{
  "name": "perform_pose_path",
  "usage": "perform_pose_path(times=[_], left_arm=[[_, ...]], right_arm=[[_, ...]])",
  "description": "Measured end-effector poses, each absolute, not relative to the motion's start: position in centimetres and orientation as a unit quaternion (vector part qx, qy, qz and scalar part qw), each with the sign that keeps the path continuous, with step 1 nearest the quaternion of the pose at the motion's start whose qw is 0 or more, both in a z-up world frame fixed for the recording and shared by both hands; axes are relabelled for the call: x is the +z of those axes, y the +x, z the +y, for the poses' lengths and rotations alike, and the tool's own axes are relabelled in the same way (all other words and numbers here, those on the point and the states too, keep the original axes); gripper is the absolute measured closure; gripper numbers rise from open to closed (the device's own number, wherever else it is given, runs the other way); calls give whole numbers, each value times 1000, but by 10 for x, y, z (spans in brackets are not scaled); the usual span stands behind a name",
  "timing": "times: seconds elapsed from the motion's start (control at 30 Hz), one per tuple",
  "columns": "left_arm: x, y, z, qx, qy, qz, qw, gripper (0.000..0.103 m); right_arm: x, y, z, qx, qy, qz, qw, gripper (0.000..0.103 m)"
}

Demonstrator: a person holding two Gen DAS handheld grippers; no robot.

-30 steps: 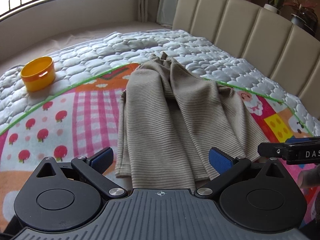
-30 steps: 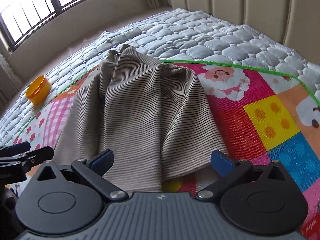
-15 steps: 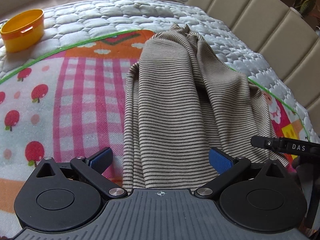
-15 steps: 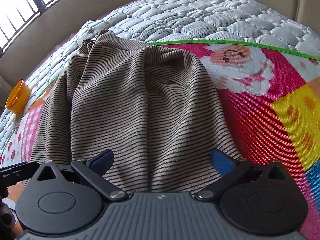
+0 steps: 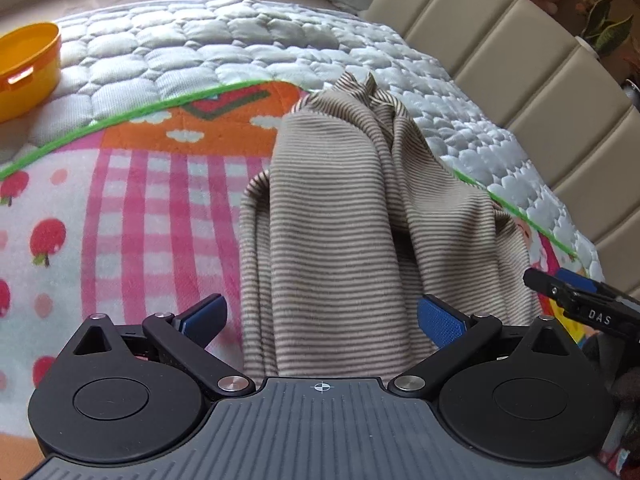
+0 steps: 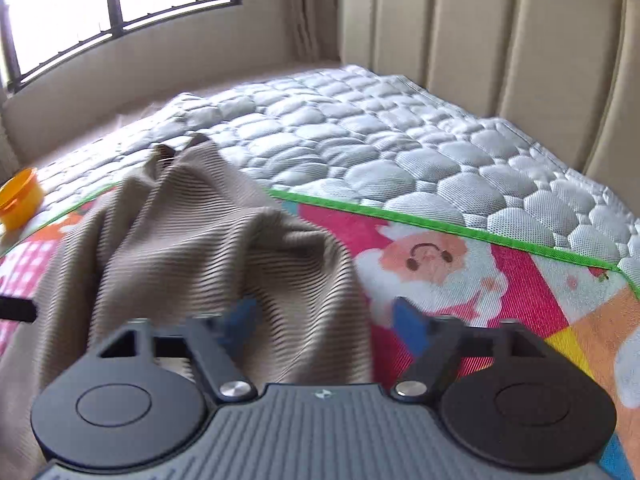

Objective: Fold clothes
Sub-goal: 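Grasp the shirt hem with both grippers and lift it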

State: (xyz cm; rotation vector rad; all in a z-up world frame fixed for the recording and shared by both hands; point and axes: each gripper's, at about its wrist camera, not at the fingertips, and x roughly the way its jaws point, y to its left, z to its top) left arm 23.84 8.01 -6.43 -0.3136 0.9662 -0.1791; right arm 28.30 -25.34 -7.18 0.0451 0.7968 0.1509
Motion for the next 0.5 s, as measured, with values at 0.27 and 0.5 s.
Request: perform_pose_path(times=[0.27, 0.5], left_arm=[[-79, 249, 86, -90, -163, 502, 845, 34], [-76, 222, 71, -78, -108, 527, 839, 70]], right_arm=[[-90, 288, -249, 102, 60, 458, 881, 74], [-80, 240, -243, 127, 47, 516, 846, 84]])
